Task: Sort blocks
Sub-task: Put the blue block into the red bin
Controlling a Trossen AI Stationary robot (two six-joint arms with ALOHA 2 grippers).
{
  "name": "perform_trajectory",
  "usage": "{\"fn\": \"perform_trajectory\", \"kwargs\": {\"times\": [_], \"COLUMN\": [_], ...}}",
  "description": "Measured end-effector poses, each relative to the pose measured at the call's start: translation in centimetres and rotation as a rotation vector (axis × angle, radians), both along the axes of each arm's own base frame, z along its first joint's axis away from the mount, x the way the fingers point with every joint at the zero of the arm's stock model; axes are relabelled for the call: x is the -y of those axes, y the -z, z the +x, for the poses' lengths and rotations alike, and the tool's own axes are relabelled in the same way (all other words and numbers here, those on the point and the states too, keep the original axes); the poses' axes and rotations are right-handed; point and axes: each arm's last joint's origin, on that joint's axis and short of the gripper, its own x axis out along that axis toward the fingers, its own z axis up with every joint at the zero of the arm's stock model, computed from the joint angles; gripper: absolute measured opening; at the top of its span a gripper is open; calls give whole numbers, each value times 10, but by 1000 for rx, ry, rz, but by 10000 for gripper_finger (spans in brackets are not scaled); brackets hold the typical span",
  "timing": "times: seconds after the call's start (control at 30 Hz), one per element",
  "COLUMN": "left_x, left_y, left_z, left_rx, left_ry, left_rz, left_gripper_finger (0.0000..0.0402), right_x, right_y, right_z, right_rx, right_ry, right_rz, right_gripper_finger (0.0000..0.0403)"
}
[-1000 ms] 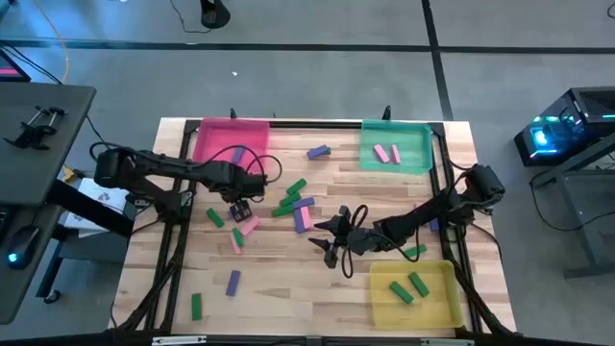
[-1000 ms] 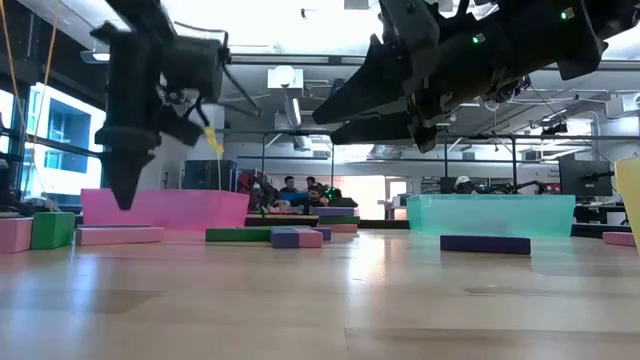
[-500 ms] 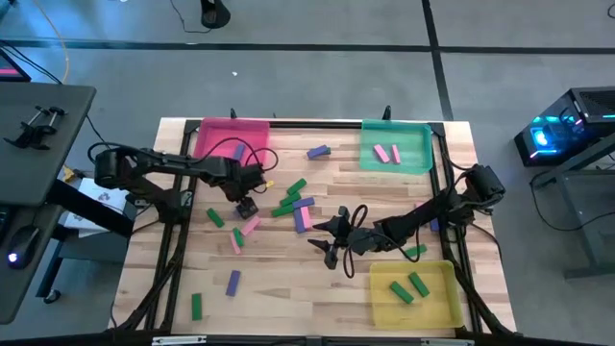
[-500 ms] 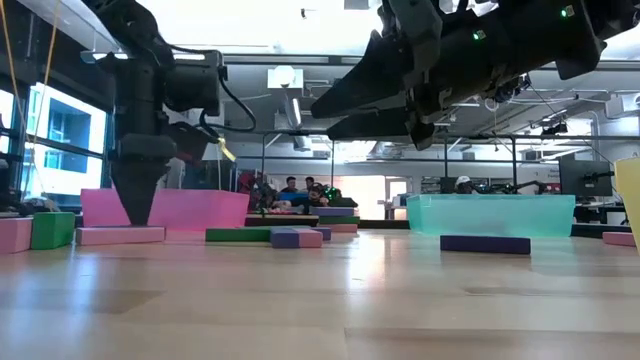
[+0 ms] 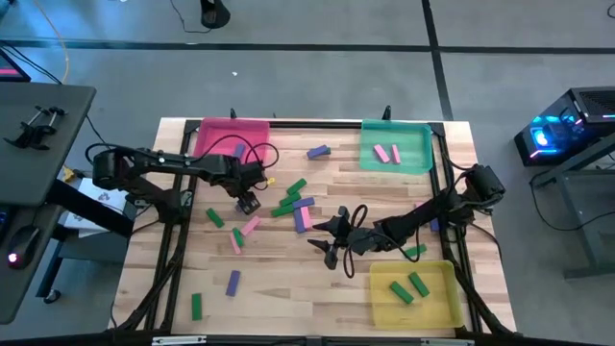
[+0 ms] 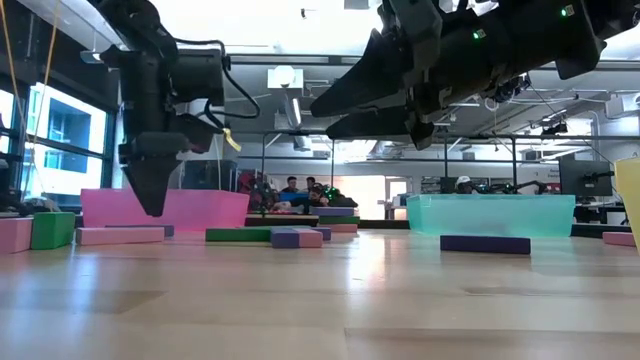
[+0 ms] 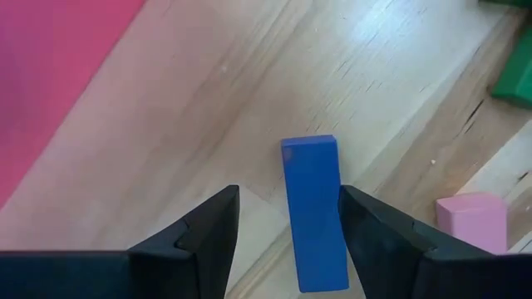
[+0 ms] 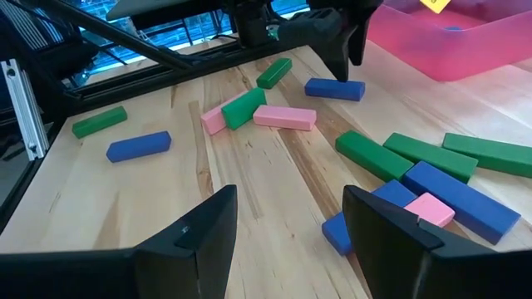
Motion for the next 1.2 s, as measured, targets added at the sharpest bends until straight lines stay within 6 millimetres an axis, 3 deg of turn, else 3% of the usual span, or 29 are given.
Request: {"fn": "perform_trajectory", "kwargs": {"times": [0.43,0.77,0.9,1.03,1.2], "left_x": [5,5,3,-1,-25], "left_y": [25,20,-7,-50,-95], "left_z": [-10,-7,8,19,21], "left_rx": [44,34,106,159,176], "left_ry": [-23,22,77,104,72], "left_rz": [-63,-44,29,227,474], "left_gripper_finger": [178,64,64,64,64], "right_x": [0,0,-1,0,0], "right_y": [-1,-1,-1,-1,-1], "right_z": [0,0,0,0,0], "right_rx": [9,9,8,9,10], "right_ry": [-4,-5,-8,-8,-8], "right_rz": [5,6,7,7,8], "right_gripper_finger": [204,204,204,204,204]}}
